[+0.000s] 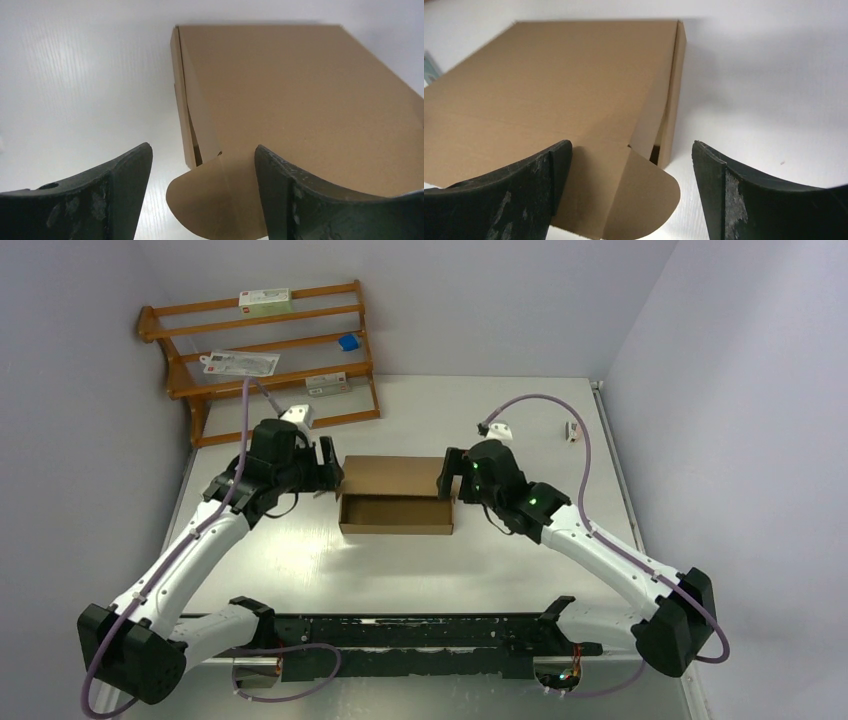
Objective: Fold the paper box
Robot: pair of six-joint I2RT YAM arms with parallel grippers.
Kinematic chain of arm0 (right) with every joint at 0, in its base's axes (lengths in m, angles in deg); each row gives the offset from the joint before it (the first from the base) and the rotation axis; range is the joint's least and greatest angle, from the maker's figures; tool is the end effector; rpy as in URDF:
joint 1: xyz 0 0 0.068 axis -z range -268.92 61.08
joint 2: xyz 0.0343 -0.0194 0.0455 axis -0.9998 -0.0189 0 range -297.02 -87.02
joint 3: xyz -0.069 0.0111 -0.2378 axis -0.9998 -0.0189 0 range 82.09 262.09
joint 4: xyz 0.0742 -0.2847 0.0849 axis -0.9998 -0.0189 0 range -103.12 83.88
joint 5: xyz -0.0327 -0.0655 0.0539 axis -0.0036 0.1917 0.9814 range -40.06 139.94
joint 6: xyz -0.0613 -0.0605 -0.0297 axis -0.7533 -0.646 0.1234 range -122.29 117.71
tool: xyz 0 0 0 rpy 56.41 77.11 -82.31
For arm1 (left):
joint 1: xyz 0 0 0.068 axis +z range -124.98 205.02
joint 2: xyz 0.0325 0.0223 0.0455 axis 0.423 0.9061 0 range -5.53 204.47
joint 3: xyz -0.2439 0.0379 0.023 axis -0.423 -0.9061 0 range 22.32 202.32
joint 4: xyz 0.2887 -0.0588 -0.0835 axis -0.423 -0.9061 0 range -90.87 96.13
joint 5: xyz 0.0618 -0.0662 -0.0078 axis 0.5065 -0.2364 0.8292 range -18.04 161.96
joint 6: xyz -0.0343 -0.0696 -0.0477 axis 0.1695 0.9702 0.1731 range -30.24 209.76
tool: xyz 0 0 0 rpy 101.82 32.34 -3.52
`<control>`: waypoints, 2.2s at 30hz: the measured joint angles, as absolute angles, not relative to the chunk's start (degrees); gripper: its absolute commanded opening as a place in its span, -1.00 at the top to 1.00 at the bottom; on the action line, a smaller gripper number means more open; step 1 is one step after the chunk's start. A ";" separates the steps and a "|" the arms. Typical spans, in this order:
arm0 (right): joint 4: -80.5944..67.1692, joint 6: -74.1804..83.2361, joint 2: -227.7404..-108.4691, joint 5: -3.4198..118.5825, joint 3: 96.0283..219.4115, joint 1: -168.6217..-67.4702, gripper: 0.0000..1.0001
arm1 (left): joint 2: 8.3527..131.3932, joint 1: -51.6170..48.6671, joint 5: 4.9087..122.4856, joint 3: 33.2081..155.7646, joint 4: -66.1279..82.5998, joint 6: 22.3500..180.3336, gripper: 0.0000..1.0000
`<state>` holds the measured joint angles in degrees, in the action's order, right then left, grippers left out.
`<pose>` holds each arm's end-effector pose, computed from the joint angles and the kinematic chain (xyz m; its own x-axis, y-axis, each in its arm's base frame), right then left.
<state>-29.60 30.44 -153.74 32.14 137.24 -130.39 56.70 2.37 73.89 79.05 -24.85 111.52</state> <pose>0.2776 0.2121 0.2452 -0.6015 0.1554 -0.7836 -0.1400 0.9452 0.2949 0.3065 -0.1248 0.2635 -0.6431 -0.1331 -0.7541 0.1308 0.9512 -0.2794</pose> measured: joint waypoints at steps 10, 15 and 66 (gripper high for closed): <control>-28.71 31.30 -153.04 35.48 128.59 -130.37 -0.82 | 56.01 2.37 68.73 67.59 -22.51 113.20 -0.45; -25.76 31.32 -153.09 36.55 125.75 -130.37 -0.75 | 56.11 2.37 68.21 64.51 -19.98 114.45 -0.38; -15.79 -9.66 -155.82 43.77 122.42 -150.30 -0.72 | 59.26 10.65 73.37 73.67 -20.61 105.99 -0.77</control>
